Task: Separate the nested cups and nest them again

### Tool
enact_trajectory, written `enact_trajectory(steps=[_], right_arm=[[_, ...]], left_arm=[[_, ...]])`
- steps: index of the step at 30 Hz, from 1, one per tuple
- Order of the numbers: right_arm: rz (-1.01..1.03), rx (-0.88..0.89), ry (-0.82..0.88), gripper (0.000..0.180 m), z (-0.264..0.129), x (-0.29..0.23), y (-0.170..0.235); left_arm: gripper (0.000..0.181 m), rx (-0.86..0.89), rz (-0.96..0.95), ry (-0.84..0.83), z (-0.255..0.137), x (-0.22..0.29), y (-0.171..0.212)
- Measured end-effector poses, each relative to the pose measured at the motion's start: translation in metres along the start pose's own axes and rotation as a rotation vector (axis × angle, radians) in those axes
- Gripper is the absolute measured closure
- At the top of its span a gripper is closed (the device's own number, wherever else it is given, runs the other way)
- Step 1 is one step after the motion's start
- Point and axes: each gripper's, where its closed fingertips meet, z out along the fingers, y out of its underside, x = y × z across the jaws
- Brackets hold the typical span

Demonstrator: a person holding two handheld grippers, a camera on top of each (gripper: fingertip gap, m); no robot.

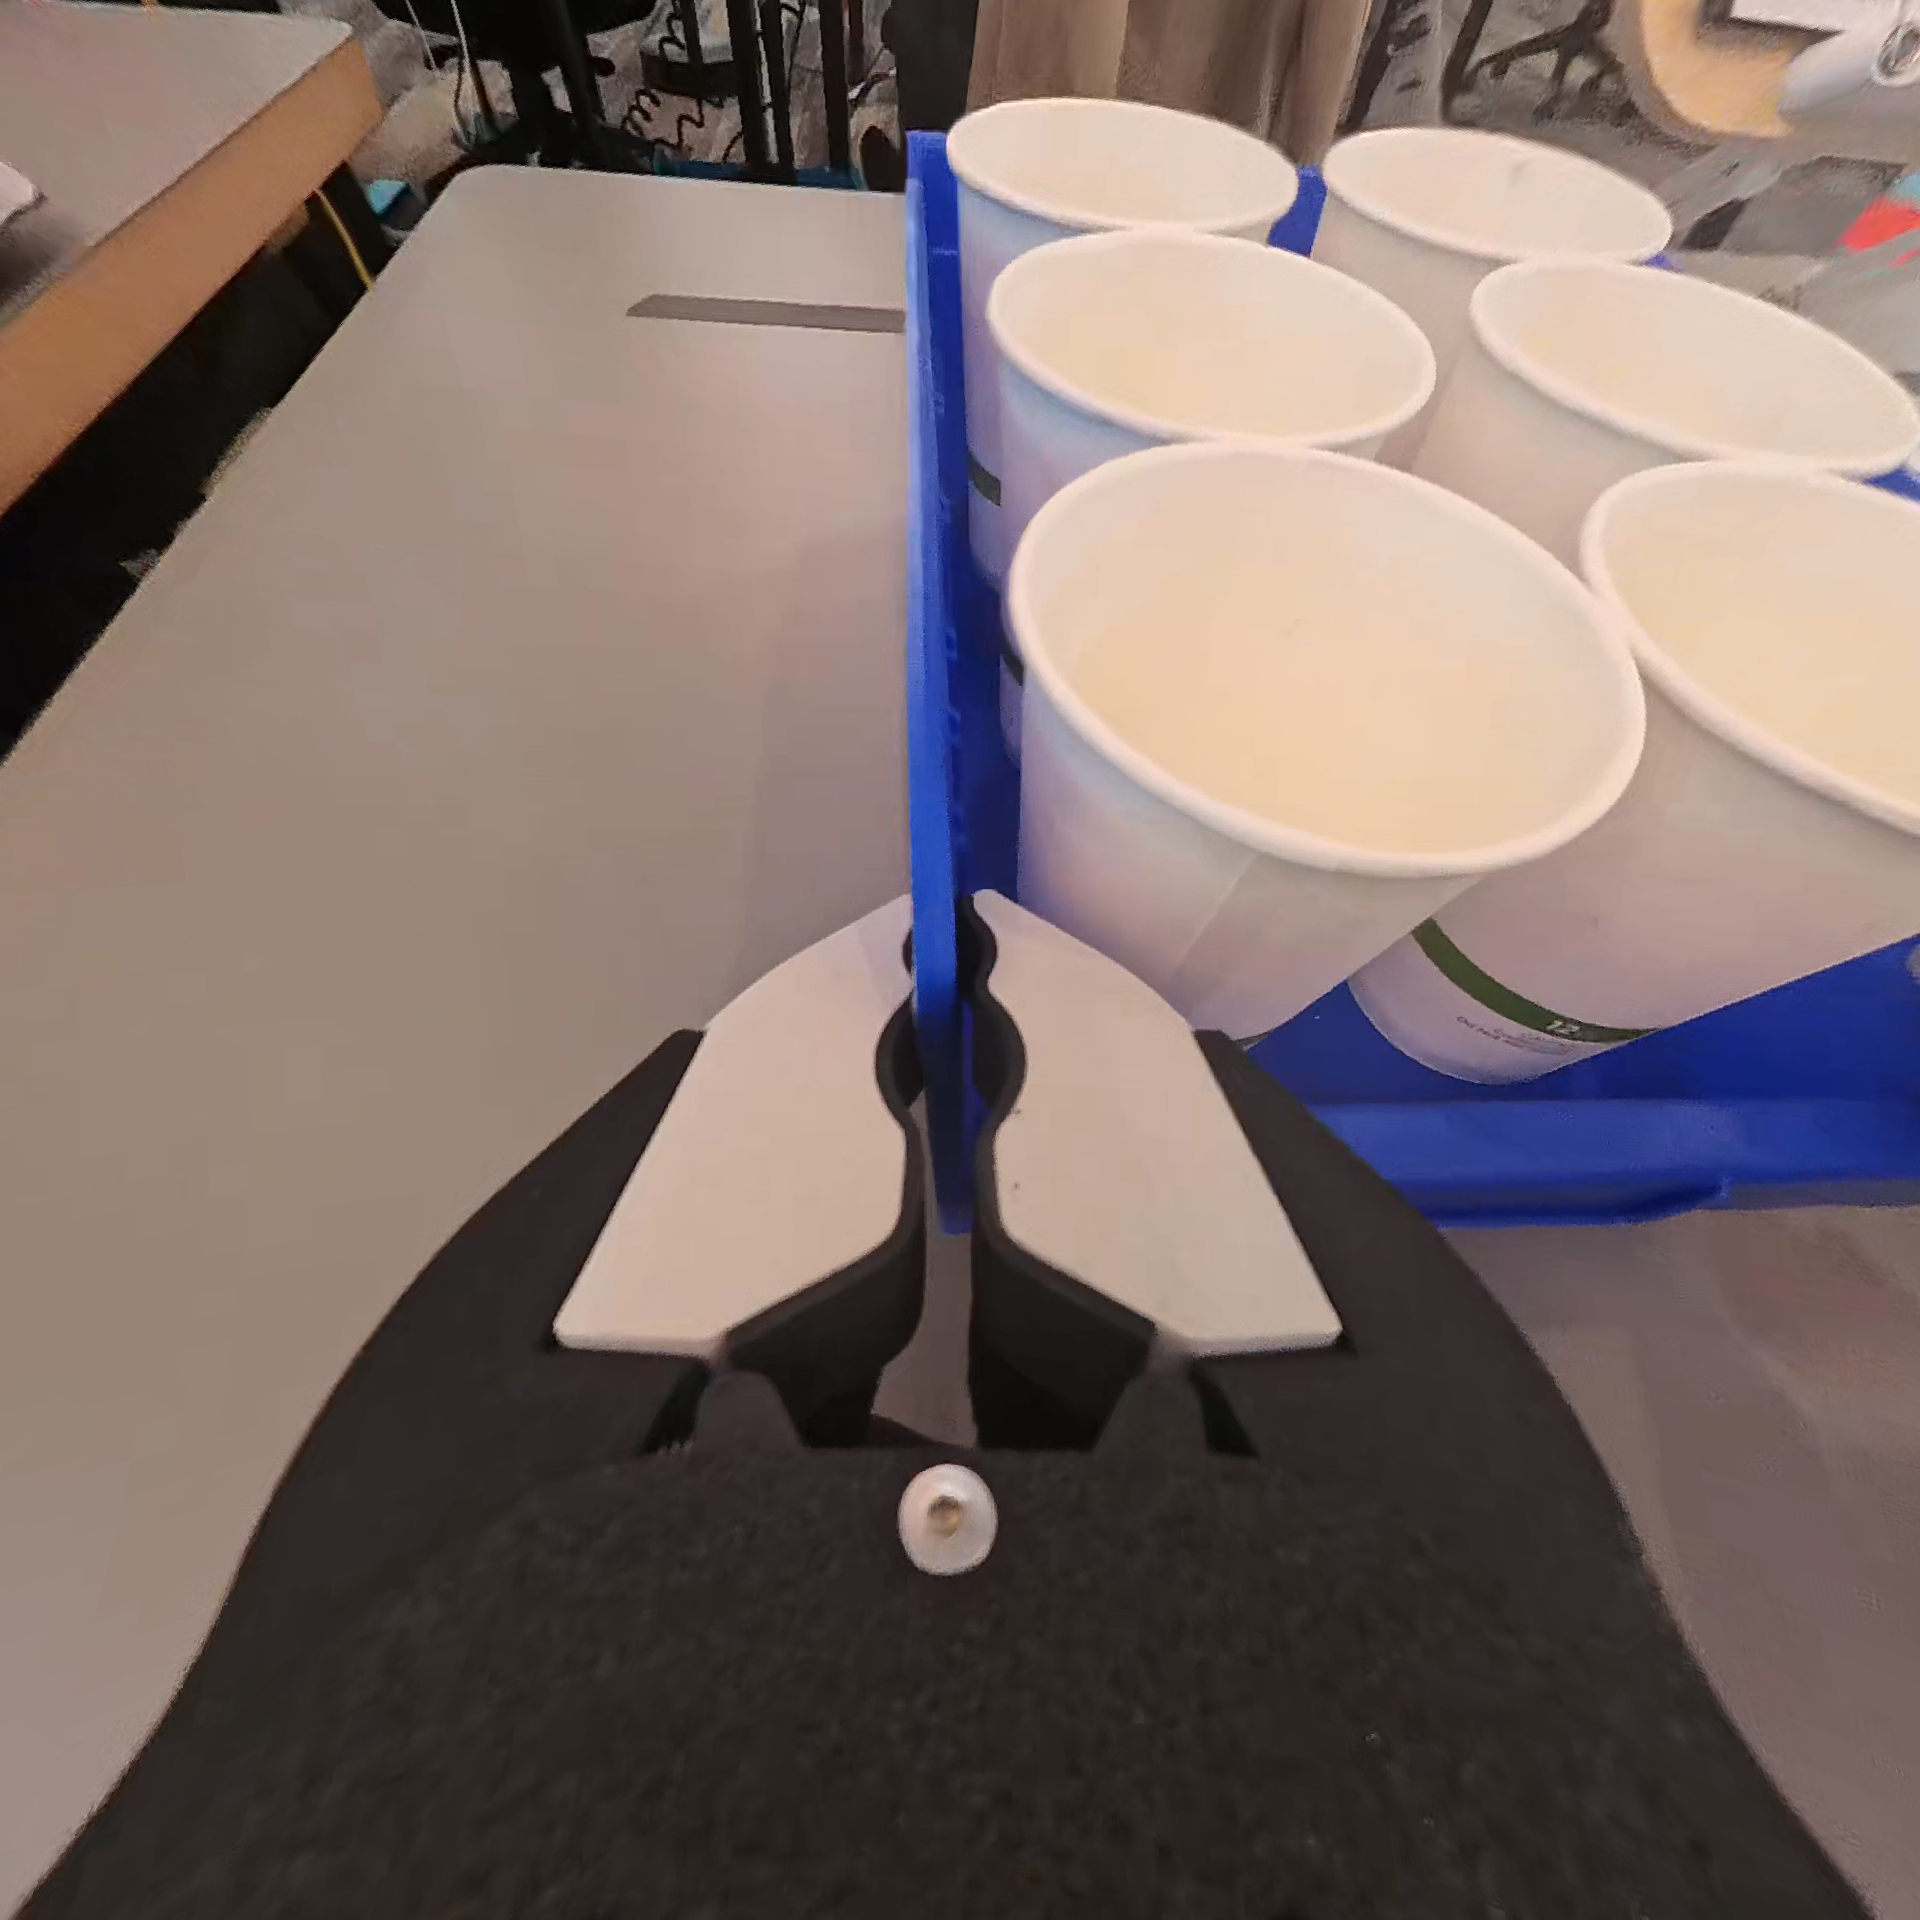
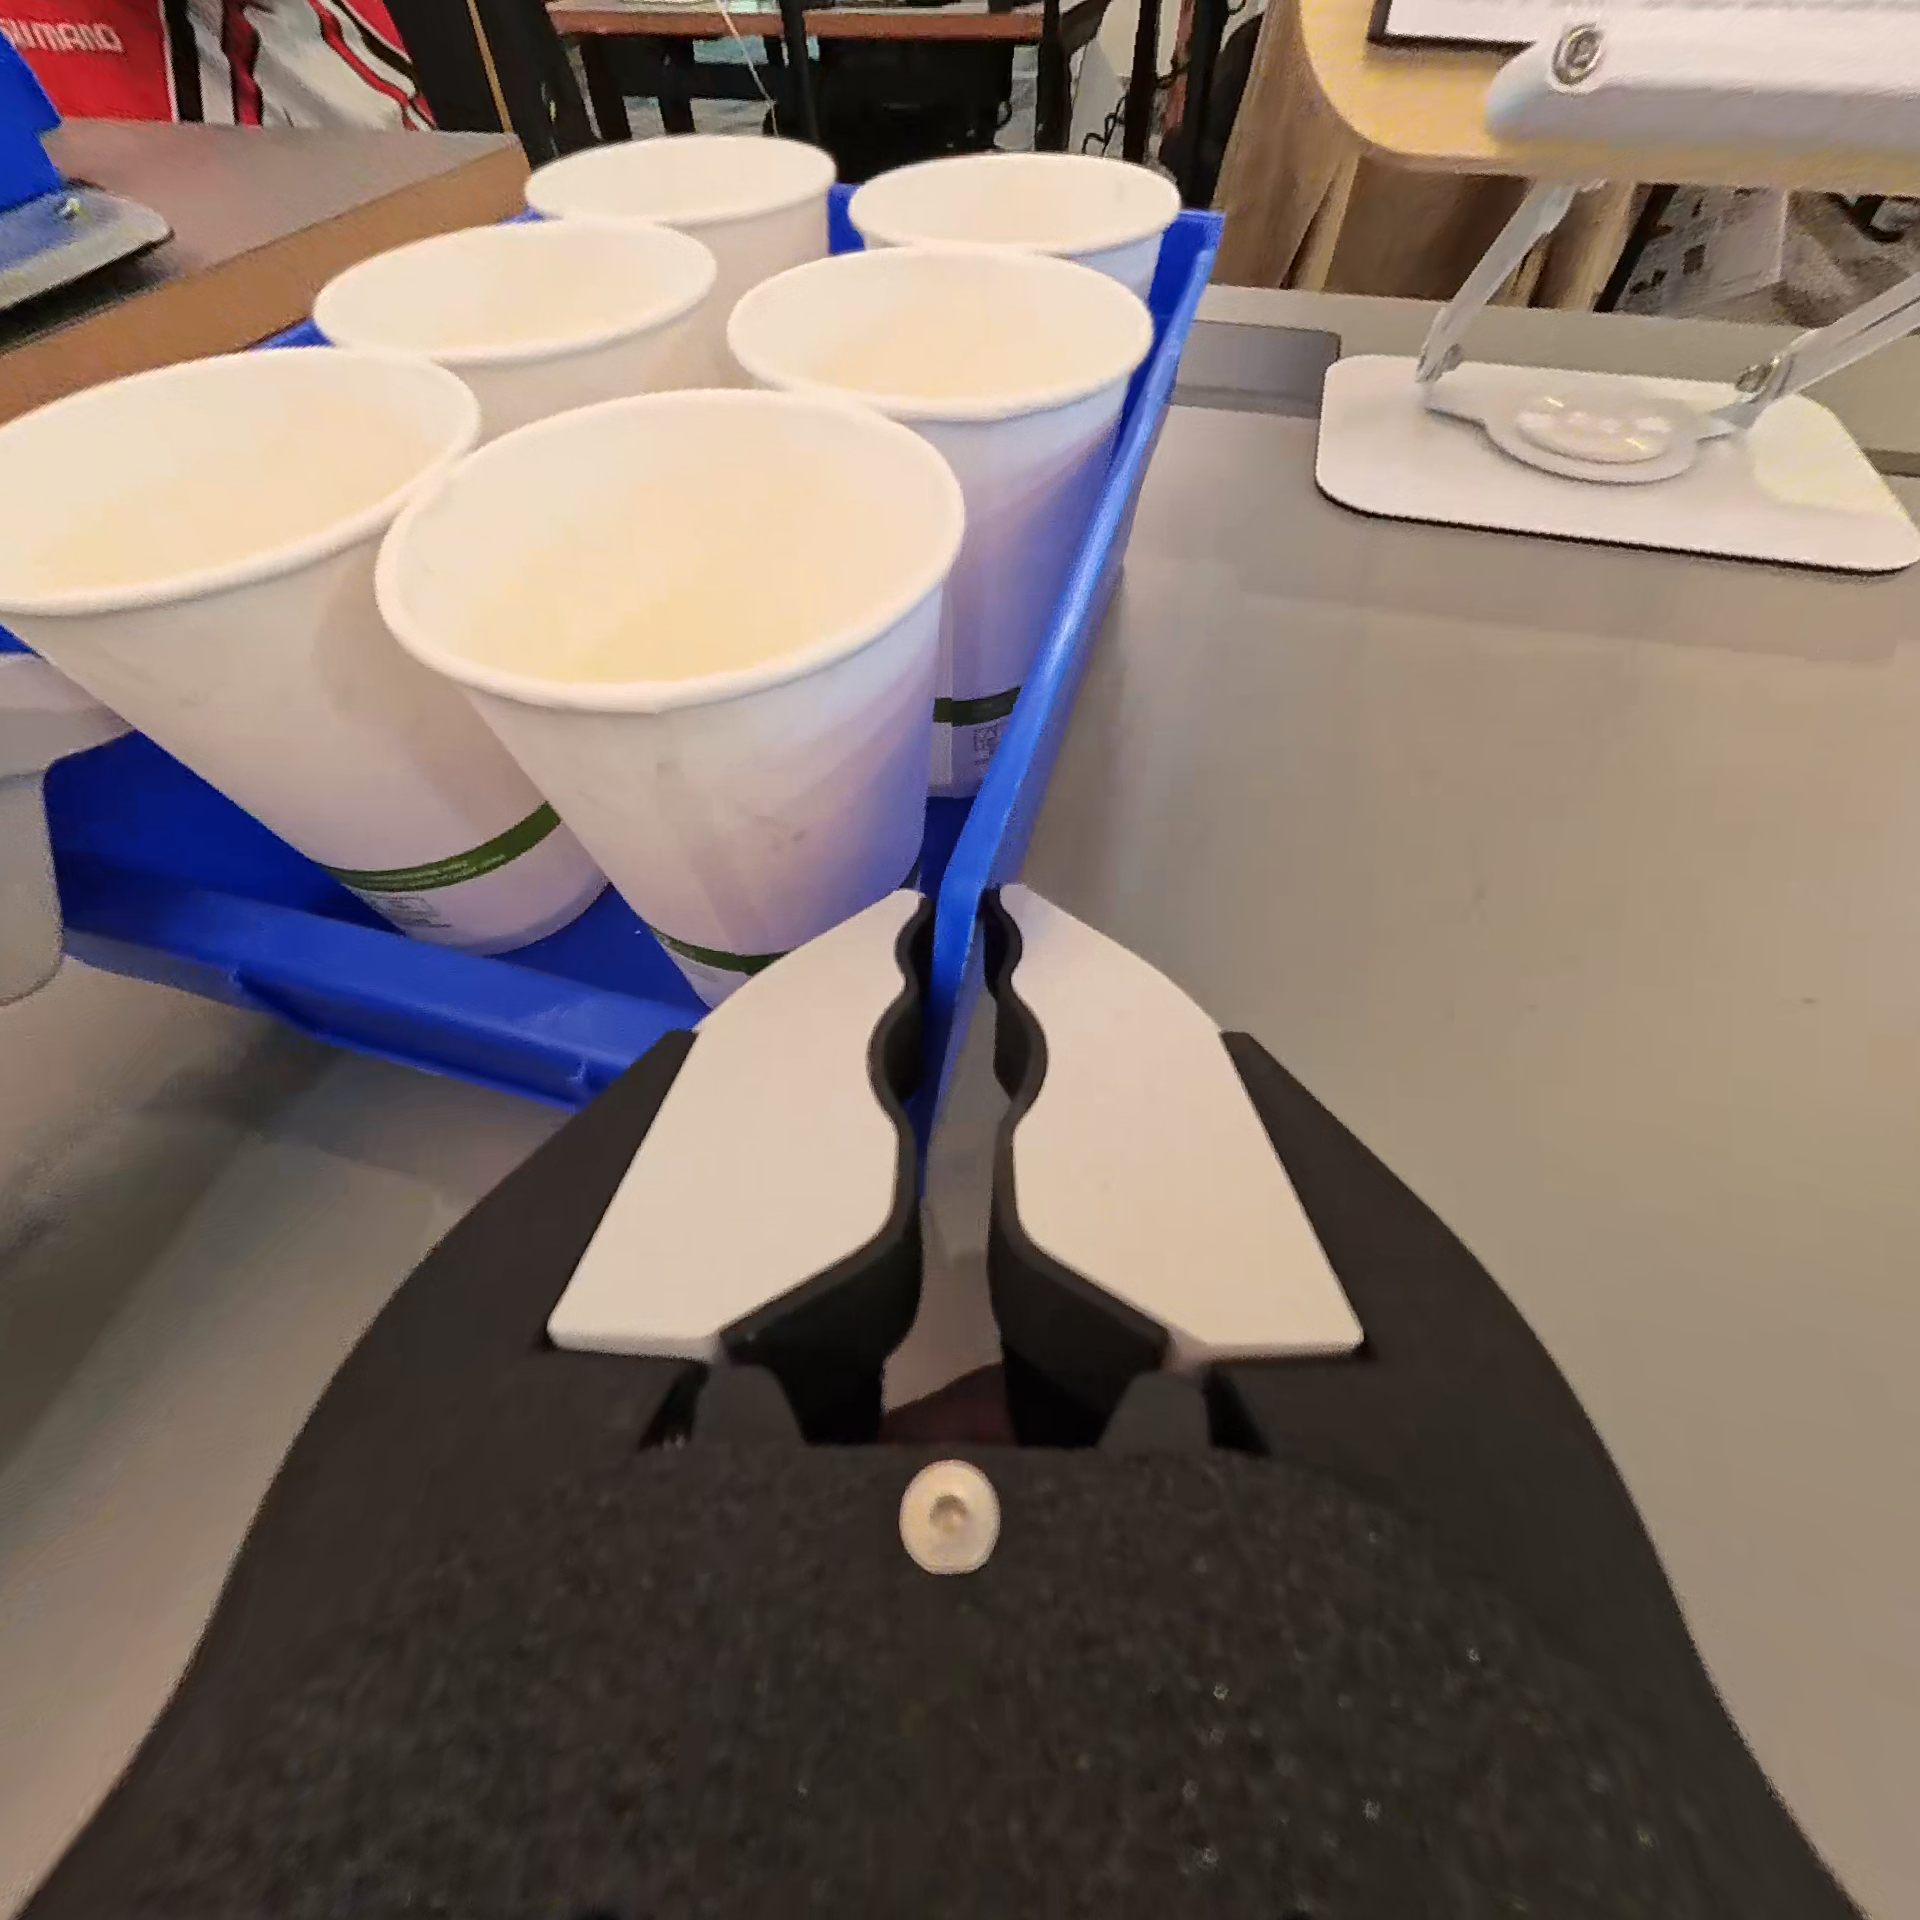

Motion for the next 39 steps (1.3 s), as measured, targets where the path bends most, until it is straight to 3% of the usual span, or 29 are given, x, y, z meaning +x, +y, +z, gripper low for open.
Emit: enact_trajectory(steps=[5, 7, 8, 12, 16, 21, 25, 29, 39], right_arm=[[-0.046, -0.006, -0.086, 0.167, 0.0, -0.002, -0.002], [-0.058, 0.023, -0.106, 0.144, -0.011, 0.008, -0.009], [-0.078, 0.047, -0.123, 0.136, -0.022, 0.014, -0.015], [-0.18, 0.202, -0.335, 0.137, -0.097, 0.041, -0.038], [-0.231, 0.162, -0.427, 0.141, -0.148, 0.112, -0.02], [-0.278, 0.059, -0.363, 0.134, -0.167, 0.224, 0.025], [-0.216, 0.136, -0.221, 0.134, -0.176, 0.301, 0.044], [-0.077, 0.198, -0.25, 0.136, -0.197, 0.327, 0.037], [-0.02, 0.186, -0.219, 0.141, -0.196, 0.345, 0.035]], left_arm=[[0.176, 0.016, -0.011, -0.027, 0.0, -0.004, -0.001], [0.148, 0.003, -0.015, -0.058, -0.005, -0.007, 0.001], [0.143, -0.004, -0.026, -0.094, -0.011, -0.012, 0.002], [0.131, 0.114, -0.115, -0.138, -0.063, -0.011, -0.016], [0.128, 0.229, -0.156, -0.008, -0.106, 0.063, -0.03], [0.128, 0.264, -0.137, 0.167, -0.116, 0.192, -0.011], [0.128, 0.24, -0.025, 0.194, -0.102, 0.261, 0.024], [0.129, 0.234, 0.088, 0.155, -0.091, 0.277, 0.04], [0.129, 0.205, 0.031, 0.148, -0.088, 0.255, 0.047]])
